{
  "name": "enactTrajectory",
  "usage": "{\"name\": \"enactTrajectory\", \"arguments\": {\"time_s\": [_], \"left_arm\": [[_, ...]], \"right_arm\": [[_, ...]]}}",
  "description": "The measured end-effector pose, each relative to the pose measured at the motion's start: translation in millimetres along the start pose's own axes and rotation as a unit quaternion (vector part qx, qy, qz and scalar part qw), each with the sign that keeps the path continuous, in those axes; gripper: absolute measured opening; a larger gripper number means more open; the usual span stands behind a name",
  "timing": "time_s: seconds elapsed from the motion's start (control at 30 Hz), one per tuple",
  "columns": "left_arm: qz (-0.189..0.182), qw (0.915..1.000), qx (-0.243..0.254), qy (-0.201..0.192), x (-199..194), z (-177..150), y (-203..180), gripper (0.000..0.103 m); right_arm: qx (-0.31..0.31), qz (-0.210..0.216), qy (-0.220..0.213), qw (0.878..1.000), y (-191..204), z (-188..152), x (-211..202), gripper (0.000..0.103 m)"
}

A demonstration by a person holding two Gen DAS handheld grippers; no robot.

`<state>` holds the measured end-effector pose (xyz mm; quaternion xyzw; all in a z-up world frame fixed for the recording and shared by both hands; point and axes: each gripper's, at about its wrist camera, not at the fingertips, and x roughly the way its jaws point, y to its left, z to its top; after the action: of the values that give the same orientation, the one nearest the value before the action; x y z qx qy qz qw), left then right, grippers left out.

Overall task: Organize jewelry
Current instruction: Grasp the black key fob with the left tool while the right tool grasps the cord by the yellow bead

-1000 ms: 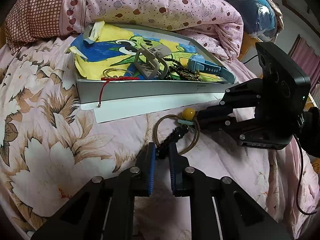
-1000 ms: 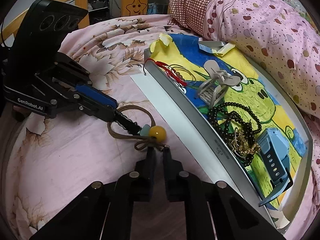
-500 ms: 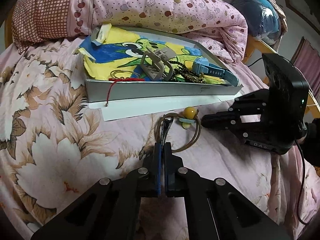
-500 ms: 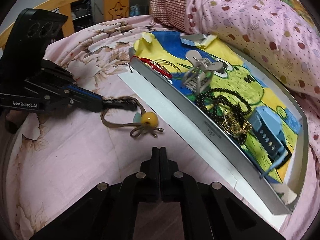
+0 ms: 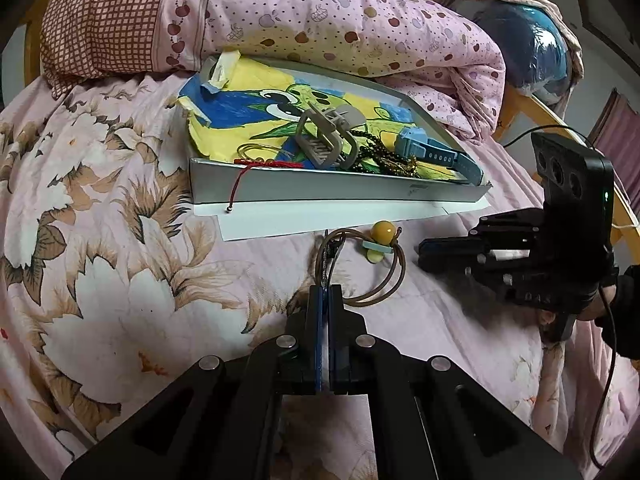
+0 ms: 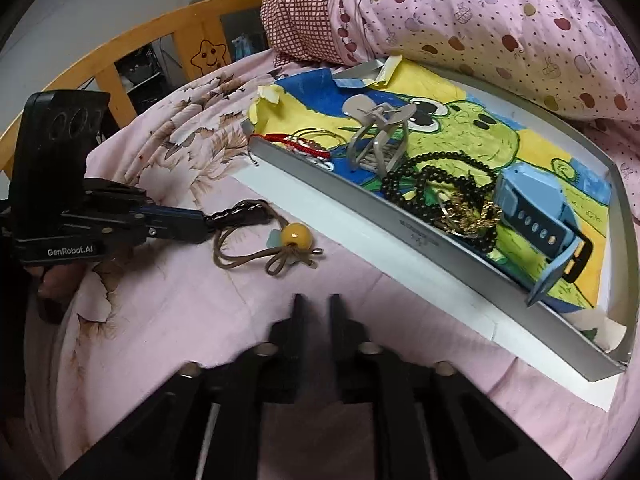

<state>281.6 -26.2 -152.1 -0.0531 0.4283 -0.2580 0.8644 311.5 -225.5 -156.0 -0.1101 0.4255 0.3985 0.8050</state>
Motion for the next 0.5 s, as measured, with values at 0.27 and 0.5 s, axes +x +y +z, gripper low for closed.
{"name": "enactTrajectory", "arguments": {"time_s": [0.27, 0.5], "left_arm": [[0.007, 0.9998, -0.015, -0.009, -5.0, 0.8, 2.7, 0.0], [0.0, 0.9994, -0.034, 0.001, -1.3, 0.9, 7.5, 0.001]], "right_arm": [[-0.009, -0.005, -0.002, 1.0, 9.2, 7.6, 7.6, 0.042], [-0.039, -0.011, 0.007, 0.999, 13.0, 21.3, 24.1, 0.05]]}}
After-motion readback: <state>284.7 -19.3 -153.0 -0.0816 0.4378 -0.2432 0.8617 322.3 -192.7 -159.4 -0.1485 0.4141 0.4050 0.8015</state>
